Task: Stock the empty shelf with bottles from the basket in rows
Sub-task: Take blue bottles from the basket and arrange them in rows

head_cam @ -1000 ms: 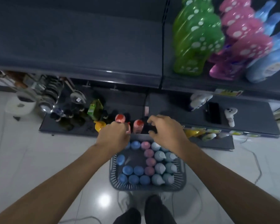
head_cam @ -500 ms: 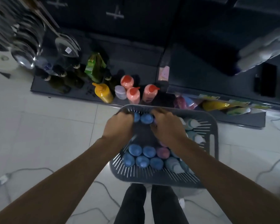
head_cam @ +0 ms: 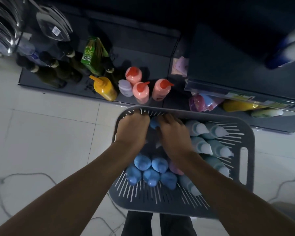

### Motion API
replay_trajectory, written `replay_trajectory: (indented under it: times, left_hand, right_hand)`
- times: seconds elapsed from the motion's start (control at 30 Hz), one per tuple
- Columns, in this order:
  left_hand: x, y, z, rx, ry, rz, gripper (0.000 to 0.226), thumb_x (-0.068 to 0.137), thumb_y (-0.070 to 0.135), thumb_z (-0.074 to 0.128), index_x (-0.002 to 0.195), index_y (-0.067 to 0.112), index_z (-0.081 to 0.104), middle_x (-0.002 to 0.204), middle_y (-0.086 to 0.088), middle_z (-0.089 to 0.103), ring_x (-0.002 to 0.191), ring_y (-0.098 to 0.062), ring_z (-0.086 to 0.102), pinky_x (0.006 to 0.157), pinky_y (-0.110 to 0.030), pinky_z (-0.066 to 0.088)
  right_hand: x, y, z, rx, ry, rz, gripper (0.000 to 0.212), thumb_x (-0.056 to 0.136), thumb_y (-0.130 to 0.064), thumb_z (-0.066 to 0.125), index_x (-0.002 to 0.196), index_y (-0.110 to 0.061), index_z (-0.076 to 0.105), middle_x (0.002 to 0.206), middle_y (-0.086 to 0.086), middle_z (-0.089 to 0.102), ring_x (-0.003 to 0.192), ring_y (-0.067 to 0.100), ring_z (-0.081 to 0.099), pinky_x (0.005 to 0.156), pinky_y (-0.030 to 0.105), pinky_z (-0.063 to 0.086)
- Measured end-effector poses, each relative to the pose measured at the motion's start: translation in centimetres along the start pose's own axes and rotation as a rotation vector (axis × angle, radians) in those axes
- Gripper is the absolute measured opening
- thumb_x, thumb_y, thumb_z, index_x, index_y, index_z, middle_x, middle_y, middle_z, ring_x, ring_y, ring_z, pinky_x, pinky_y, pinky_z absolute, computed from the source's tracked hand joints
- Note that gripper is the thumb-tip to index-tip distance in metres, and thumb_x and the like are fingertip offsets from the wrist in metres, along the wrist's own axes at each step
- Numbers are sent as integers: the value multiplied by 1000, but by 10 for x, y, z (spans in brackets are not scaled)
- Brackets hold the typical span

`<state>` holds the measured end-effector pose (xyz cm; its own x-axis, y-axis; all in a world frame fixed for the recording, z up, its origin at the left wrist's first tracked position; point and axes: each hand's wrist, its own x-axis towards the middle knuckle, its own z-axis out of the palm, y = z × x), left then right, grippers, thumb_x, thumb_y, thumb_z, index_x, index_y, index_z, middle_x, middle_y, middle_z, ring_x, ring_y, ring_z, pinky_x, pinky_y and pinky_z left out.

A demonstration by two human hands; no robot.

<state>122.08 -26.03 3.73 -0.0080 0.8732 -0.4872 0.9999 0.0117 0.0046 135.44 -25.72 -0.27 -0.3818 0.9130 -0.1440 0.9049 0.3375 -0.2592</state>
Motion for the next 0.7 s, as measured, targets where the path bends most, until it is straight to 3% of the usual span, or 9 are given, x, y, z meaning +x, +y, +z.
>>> replay_trajectory:
  times: [0.3, 0.5, 0.7]
  left_hand:
    - [-15, 2, -18, 22, 60, -19, 24, 94, 10, 55, 116, 12, 63, 116, -11, 68, 105, -36, 66, 80, -40, 50]
    - [-41, 4, -58, -23, 87, -46, 15, 89, 8, 63, 104, 11, 64, 106, -12, 68, 96, -38, 66, 67, -36, 35]
    - [-69, 5, -102, -57, 140, -72, 21, 91, 6, 64, 112, 7, 62, 110, -17, 66, 102, -40, 65, 68, -39, 39]
  right_hand:
    - [-10, 2, -20, 54, 31, -2, 22, 64, -8, 82, 81, -13, 68, 80, 7, 67, 68, 31, 67, 54, 31, 48]
    - [-15, -7, -64, 72, 117, 6, 19, 69, -12, 80, 83, -11, 67, 83, 8, 70, 66, 33, 67, 52, 30, 44]
    - [-27, -17, -124, 38, 187, -5, 21, 65, -12, 80, 79, -12, 64, 75, 10, 66, 59, 36, 64, 51, 30, 36]
